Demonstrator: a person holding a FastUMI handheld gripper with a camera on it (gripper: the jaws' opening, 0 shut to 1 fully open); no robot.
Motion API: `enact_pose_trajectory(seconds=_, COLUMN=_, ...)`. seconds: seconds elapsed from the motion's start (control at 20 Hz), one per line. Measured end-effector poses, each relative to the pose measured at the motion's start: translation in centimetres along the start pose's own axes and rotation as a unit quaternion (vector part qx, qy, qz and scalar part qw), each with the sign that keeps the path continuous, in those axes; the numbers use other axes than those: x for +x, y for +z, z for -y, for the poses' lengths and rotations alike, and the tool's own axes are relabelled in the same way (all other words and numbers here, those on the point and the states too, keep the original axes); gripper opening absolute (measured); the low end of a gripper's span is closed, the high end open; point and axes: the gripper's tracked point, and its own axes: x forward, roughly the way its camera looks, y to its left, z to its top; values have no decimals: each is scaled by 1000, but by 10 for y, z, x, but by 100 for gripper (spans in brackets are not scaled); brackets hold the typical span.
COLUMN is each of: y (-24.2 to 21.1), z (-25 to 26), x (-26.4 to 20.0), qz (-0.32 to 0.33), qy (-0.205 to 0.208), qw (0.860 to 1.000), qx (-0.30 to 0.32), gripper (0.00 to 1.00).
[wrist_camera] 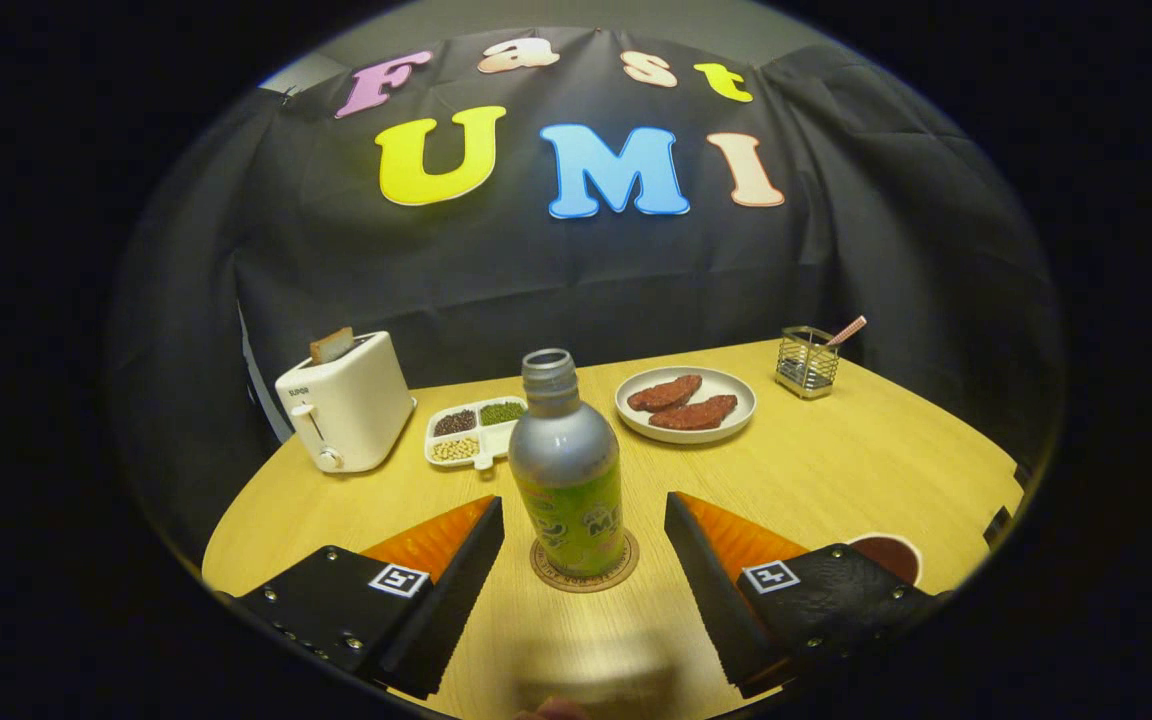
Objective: Take the bottle from table, then pour the juice into the cup, finally place the bottle on the coaster
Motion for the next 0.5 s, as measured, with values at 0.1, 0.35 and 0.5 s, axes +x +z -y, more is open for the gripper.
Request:
enact_pose_trajectory(seconds=0.1, y=17, z=0, x=-16, qz=17, qy=11, qw=1000, qx=-6, gripper=98)
enact_pose_trajectory(seconds=0.35, y=67, z=-2, x=-65, qz=70, qy=31, qw=997, qx=-18, gripper=98)
enact_pose_trajectory(seconds=0.5, y=88, z=-5, x=-92, qz=98, qy=40, qw=994, qx=-26, gripper=98)
